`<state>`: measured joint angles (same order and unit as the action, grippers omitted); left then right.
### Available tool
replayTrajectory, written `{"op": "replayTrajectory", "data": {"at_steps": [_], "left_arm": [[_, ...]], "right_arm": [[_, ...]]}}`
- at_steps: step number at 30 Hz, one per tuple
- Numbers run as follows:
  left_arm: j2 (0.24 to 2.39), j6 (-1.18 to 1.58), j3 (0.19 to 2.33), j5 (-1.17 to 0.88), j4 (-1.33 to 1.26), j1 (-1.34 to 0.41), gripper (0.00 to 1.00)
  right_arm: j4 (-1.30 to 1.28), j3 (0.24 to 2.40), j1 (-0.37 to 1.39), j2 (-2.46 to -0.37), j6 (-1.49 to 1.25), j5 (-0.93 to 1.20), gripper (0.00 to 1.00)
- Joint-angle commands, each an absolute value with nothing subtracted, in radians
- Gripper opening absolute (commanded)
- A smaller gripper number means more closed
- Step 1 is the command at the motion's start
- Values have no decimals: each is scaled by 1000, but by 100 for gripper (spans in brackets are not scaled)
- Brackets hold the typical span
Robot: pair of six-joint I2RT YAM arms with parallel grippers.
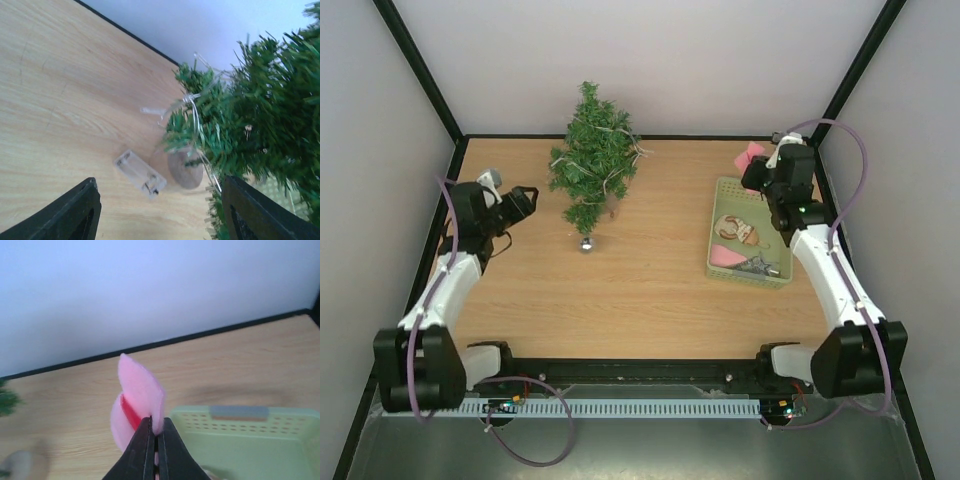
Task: Decorate the small christmas tree
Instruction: Pick up the decoration item from the storage box.
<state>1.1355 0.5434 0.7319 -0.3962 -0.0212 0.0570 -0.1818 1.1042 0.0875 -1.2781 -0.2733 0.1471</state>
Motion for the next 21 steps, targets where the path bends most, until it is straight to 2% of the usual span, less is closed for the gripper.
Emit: {"op": "replayTrajectory", "data": {"at_steps": [1, 9, 14, 21], "left_arm": [[1278, 607, 752, -557, -309, 88, 67], [1593, 619, 899, -741, -520, 118, 62], [1700, 633, 945, -824, -632, 127, 68], [1796, 671, 1000, -888, -680, 166, 63]], "right_arm": [[-149, 1082, 152, -1223, -319, 206, 2], [-146, 1089, 195, -1199, -329, 289, 2], [-137, 1084, 231, -1204, -326, 306, 2], [-141, 1105, 257, -1224, -316, 296, 2]]}}
